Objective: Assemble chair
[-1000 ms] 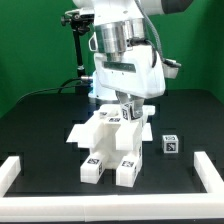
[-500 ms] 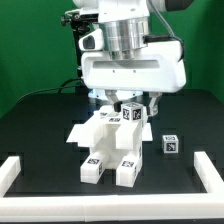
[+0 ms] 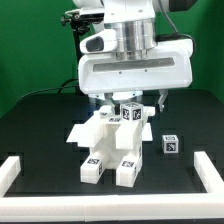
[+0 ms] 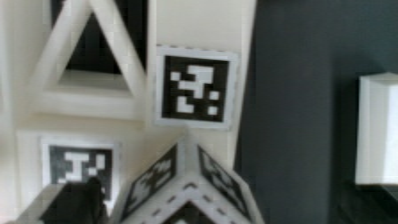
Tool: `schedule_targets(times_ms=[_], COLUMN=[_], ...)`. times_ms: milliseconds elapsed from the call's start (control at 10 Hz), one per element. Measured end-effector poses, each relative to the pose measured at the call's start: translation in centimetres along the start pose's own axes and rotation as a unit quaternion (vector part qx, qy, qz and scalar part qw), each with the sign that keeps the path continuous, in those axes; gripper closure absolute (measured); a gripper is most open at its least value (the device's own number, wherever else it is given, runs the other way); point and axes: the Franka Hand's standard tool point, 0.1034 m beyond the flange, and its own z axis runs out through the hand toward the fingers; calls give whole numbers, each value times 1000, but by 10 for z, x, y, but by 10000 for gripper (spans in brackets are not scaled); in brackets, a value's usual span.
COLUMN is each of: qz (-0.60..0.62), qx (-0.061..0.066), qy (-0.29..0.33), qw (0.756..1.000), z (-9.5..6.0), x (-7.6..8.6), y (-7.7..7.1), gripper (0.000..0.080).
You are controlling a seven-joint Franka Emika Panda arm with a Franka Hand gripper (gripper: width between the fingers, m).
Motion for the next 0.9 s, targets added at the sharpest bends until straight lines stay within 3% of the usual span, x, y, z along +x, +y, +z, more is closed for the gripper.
schedule_targets(times_ms=[200, 300, 500, 600, 700, 900], qz=[-163, -142, -132, -97, -53, 17], qx=[-12, -11, -11, -11, -10, -10], qy=[7, 8, 8, 8, 9, 11], qw=[986, 990, 991, 995, 999, 1000], z=[0, 0, 0, 0, 1, 0], x=[2, 2, 2, 2, 2, 2], y=[3, 3, 3, 3, 3, 3], gripper=[150, 150, 415, 415, 518, 518])
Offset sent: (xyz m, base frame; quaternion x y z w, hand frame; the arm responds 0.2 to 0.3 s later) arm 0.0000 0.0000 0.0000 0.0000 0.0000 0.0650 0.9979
